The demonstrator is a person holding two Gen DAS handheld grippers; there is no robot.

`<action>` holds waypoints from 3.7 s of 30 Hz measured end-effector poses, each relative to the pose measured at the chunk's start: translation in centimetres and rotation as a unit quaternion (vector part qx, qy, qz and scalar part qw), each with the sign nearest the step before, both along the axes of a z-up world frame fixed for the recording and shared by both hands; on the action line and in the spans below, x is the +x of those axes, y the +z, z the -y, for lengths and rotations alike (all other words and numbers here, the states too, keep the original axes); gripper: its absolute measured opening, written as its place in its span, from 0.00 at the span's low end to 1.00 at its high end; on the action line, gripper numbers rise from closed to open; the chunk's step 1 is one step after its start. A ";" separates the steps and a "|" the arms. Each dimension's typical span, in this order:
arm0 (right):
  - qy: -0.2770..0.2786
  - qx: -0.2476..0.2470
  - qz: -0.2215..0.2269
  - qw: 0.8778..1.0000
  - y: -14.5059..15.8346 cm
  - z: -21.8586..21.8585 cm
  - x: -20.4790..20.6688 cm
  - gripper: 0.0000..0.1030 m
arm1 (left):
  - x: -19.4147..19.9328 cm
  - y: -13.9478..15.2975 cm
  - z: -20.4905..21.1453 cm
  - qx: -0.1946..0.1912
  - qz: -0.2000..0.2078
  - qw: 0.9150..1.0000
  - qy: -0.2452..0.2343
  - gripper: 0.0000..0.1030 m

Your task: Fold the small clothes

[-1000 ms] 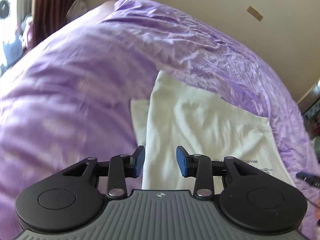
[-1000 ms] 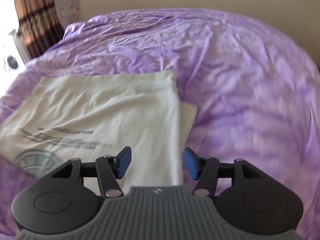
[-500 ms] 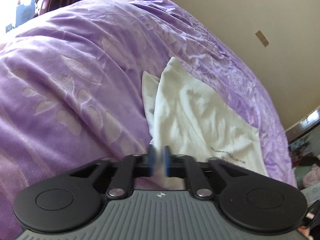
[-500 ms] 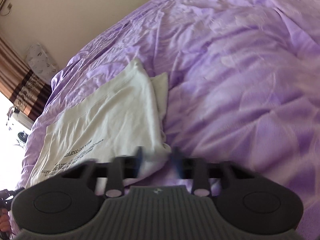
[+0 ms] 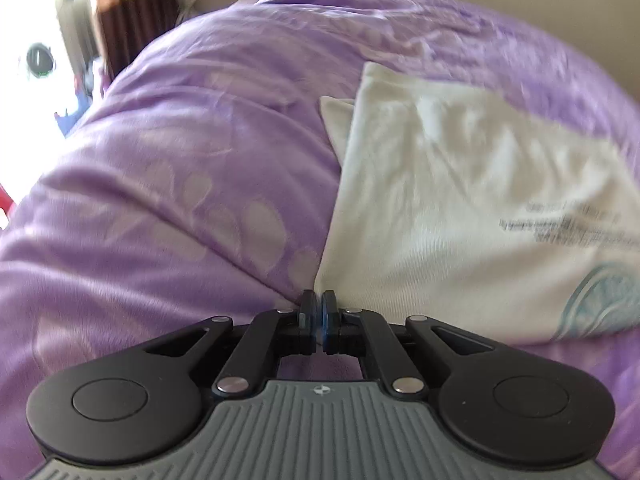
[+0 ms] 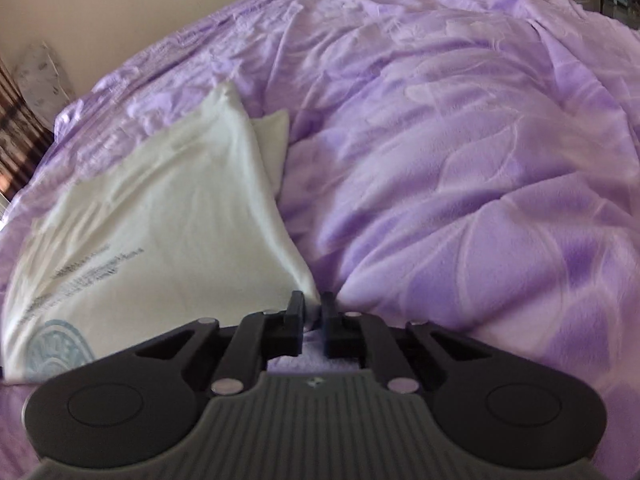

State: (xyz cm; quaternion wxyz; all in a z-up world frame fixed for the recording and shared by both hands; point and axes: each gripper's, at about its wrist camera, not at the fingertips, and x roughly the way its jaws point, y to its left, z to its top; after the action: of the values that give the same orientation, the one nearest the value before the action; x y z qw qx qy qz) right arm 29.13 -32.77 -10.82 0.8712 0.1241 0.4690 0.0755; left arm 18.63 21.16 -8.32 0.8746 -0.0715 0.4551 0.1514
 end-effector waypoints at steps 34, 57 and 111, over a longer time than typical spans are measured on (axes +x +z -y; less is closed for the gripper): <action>0.201 -0.117 0.169 0.958 1.6 -15.6 -5.3 0.43 | 2.9 -0.5 12.9 -0.036 0.090 0.988 -0.119 0.19; 0.143 -0.038 0.117 0.982 4.2 -9.9 -4.5 0.59 | 2.8 1.7 13.2 -0.068 0.115 0.979 -0.154 0.17; 0.032 0.252 0.027 0.967 -3.6 -0.6 17.4 0.08 | 31.7 -2.3 14.1 -0.118 0.023 0.986 -0.113 0.16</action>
State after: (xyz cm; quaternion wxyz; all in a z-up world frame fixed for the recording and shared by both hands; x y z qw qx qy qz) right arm 46.55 -32.12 -14.44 0.8214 0.3226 0.4145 0.2224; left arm 50.38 7.08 -10.59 0.8816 -0.1261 0.4548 -0.0053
